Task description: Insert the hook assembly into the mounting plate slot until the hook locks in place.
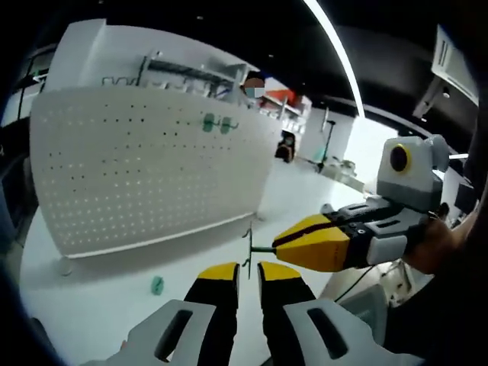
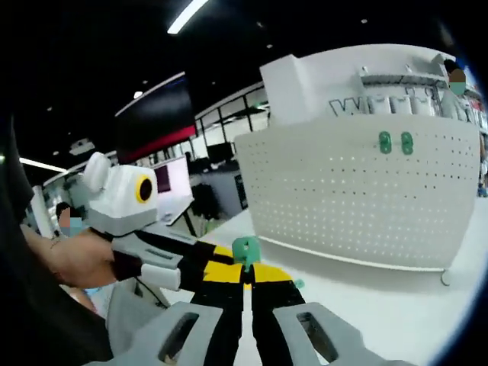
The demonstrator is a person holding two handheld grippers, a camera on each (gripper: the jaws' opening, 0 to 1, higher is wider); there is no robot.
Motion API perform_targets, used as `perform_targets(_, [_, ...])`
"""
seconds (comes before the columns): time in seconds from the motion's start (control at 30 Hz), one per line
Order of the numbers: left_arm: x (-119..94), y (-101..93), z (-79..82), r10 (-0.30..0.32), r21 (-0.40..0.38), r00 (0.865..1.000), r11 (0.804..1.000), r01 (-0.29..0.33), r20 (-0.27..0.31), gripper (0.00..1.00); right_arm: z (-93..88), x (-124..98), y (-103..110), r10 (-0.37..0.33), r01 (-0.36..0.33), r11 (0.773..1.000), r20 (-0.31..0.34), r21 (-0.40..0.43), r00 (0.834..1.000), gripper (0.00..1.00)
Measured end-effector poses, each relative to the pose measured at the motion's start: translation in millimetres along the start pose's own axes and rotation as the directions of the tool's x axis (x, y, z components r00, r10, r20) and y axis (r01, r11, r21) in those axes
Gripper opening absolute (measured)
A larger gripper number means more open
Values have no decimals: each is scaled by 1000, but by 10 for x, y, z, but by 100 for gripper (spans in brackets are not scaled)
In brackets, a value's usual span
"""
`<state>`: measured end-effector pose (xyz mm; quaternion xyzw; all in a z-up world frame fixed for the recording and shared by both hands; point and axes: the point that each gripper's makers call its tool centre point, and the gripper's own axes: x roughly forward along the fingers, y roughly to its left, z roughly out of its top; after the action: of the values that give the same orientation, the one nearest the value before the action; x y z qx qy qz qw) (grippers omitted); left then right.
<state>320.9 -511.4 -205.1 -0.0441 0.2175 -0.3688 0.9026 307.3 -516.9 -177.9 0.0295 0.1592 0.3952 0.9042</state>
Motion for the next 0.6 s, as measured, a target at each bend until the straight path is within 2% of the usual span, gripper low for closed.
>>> perform_targets(0.4, [-33, -4, 25, -1, 18, 1000, 1000, 0, 12, 3, 26, -20, 18, 7, -7, 1000, 8, 10, 1000, 0])
perform_targets(0.6, [-40, -8, 36, -7, -25, 1000, 1000, 8, 17, 2, 47, -7, 26, 16, -16, 1000, 6, -4, 1000, 1])
